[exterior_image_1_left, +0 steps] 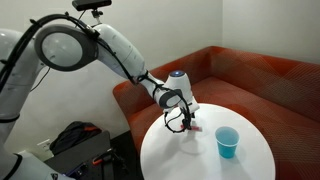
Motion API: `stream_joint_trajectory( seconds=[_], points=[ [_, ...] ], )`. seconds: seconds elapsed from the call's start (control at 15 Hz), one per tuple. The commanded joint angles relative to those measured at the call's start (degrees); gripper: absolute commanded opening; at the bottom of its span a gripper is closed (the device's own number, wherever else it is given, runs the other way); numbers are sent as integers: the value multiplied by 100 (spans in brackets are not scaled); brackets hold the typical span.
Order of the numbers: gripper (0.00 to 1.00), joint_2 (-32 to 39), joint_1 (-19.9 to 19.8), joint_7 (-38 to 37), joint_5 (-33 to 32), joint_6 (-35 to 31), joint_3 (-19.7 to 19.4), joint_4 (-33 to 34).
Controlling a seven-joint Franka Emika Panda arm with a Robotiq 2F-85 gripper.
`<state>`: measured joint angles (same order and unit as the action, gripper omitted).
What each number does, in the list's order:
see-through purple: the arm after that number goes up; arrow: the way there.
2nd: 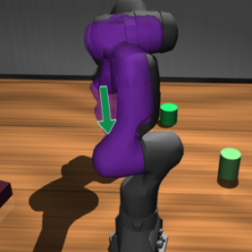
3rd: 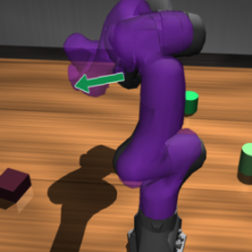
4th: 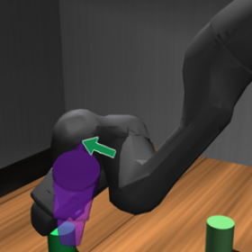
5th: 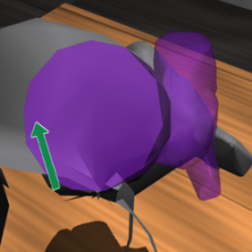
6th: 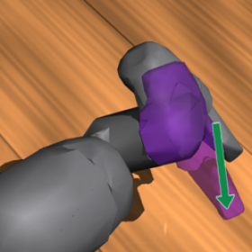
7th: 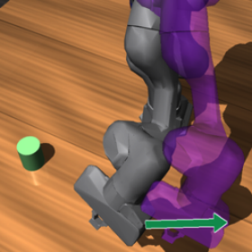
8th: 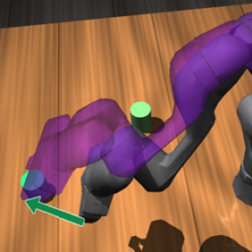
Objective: Move the light blue cup to the right then place the red marker inside the cup
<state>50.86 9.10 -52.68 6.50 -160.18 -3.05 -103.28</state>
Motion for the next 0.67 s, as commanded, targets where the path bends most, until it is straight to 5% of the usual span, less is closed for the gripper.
stream_joint_trajectory(
  seconds=[0.0, 0.47, 0.53, 0.6],
  points=[
    [59, 23, -42, 213, 221, 59, -3, 34],
    [6, -7, -16, 185, 226, 57, -82, 6],
    [0, -15, -13, 187, 223, 68, -87, 3],
    [4, -45, -4, 186, 221, 75, -82, 7]
  ],
)
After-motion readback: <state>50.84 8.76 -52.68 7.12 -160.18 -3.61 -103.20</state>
